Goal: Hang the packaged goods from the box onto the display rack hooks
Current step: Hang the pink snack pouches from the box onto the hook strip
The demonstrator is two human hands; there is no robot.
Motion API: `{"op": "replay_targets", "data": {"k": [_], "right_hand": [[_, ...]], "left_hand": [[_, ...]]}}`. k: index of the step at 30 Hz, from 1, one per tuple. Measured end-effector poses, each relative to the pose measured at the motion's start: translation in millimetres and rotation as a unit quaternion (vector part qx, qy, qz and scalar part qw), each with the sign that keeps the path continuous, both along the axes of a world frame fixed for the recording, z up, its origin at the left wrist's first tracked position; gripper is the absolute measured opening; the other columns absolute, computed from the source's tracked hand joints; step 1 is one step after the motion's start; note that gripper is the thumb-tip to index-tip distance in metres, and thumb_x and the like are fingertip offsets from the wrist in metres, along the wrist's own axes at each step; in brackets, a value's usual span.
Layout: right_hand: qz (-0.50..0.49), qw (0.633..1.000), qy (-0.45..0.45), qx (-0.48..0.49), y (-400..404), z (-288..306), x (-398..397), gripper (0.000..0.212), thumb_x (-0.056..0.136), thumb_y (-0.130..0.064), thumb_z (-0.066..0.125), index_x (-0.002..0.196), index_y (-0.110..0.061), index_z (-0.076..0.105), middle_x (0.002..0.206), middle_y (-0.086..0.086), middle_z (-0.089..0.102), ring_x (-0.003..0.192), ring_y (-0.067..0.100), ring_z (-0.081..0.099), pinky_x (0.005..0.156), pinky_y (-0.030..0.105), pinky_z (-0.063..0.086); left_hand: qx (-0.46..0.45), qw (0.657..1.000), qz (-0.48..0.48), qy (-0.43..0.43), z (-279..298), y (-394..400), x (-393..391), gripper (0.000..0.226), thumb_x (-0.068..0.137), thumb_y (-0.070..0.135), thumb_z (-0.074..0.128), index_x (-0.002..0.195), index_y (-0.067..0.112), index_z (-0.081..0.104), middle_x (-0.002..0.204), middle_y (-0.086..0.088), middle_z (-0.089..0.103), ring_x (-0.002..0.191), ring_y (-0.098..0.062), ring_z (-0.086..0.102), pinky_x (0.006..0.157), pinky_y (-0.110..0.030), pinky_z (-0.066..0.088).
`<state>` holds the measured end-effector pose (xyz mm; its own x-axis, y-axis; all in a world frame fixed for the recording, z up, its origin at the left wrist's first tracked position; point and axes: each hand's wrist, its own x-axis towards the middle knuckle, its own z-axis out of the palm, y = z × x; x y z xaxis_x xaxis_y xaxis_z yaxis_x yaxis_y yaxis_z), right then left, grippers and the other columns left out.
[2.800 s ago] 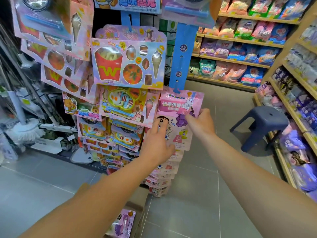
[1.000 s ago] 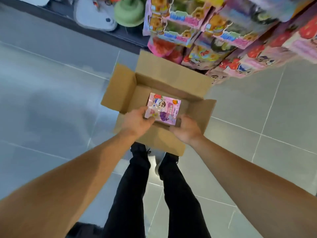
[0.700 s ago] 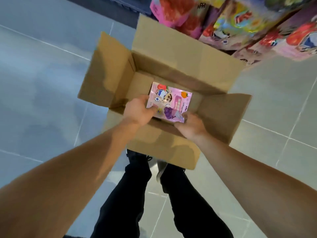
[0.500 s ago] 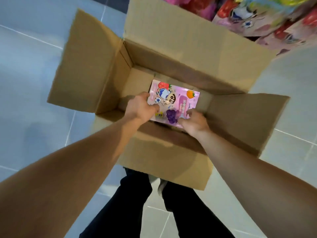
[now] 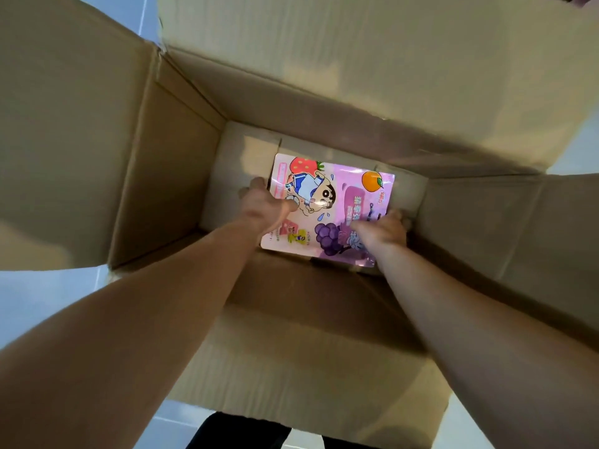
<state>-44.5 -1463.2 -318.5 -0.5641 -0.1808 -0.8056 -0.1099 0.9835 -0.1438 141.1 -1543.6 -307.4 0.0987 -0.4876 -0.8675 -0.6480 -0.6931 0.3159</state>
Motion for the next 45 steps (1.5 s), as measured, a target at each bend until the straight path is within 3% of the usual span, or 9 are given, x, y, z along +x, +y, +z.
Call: {"op": "replay_targets", "data": {"k": [6,11,24,27,30,34,39,42,45], "right_hand": [[-0.073,0.997,-0.026,-0.029,1,7,1,0.031,0.076,-0.021,0.080,0.099,-0.020,0.059,0.111,0.008,0.071,0.095,0.028,0.070,0.084,0.038,0.057],[-0.110,0.989,-0.012,-0.100,2,58,7,0.043,0.069,-0.020,0.079,0.104,-0.022,0.053,0.102,0.001,0.069,0.090,0.026,0.069,0.083,0.045,0.059],[-0.005,0.972,-0.048,-0.229,7,378,12,0.014,0.083,-0.013,0.049,0.082,-0.008,0.063,0.078,0.005,0.066,0.066,0.020,0.058,0.057,0.029,0.048],[0.055,0.965,-0.002,-0.256,7,459,9,0.020,0.080,-0.019,0.046,0.065,-0.013,0.057,0.068,0.008,0.060,0.064,0.025,0.054,0.060,0.035,0.047],[0.118,0.949,0.038,-0.292,7,535,4,0.026,0.088,-0.015,0.051,0.063,-0.016,0.054,0.065,0.003,0.057,0.071,0.027,0.056,0.066,0.035,0.045],[0.224,0.915,0.069,-0.329,15,606,-5,0.020,0.092,-0.015,0.052,0.089,-0.001,0.066,0.079,0.009,0.060,0.080,0.029,0.056,0.066,0.034,0.034],[0.393,0.849,0.129,-0.329,42,673,-17,0.023,0.094,-0.013,0.054,0.111,-0.006,0.067,0.118,0.017,0.068,0.110,0.038,0.061,0.088,0.044,0.049],[0.477,0.804,0.126,-0.333,65,716,-22,0.015,0.093,-0.014,0.054,0.100,-0.009,0.066,0.103,0.015,0.070,0.098,0.036,0.062,0.079,0.041,0.048],[0.527,0.769,0.116,-0.343,83,747,-23,0.011,0.092,-0.015,0.056,0.091,-0.008,0.065,0.090,0.013,0.068,0.089,0.036,0.061,0.076,0.043,0.048]], "left_hand": [[0.001,0.999,0.033,0.029,11,6,-10,0.028,0.086,0.015,0.069,0.114,0.015,0.062,0.106,-0.001,0.069,0.095,-0.020,0.065,0.080,-0.034,0.056],[-0.038,0.994,0.103,-0.010,56,7,5,0.008,0.087,0.023,0.064,0.094,0.018,0.065,0.098,-0.002,0.073,0.089,-0.023,0.071,0.083,-0.042,0.059],[-0.091,0.992,0.087,-0.013,361,12,46,0.018,0.081,0.022,0.061,0.067,0.012,0.058,0.072,-0.004,0.067,0.070,-0.025,0.065,0.063,-0.029,0.053],[-0.099,0.994,0.033,0.012,438,22,47,0.012,0.084,0.023,0.059,0.077,0.015,0.065,0.088,-0.006,0.074,0.083,-0.027,0.071,0.080,-0.041,0.059],[-0.139,0.989,-0.016,0.037,506,35,41,0.016,0.085,0.025,0.059,0.096,0.018,0.069,0.091,0.003,0.071,0.088,-0.022,0.068,0.078,-0.030,0.054],[-0.188,0.981,-0.031,0.032,572,53,24,0.039,0.082,0.031,0.067,0.118,0.019,0.058,0.105,0.003,0.066,0.094,-0.018,0.059,0.076,-0.025,0.040],[-0.285,0.946,-0.133,0.082,648,77,-7,0.079,0.073,0.032,0.080,0.141,0.018,0.044,0.127,-0.006,0.059,0.115,-0.024,0.056,0.098,-0.034,0.046],[-0.295,0.930,-0.174,0.137,699,104,-21,0.034,0.079,0.026,0.076,0.105,0.042,0.062,0.096,0.012,0.066,0.086,-0.009,0.060,0.071,-0.007,0.044],[-0.300,0.920,-0.182,0.173,733,129,-25,0.030,0.086,0.019,0.070,0.067,0.040,0.059,0.061,0.008,0.057,0.050,0.001,0.048,0.047,-0.008,0.036]]}}
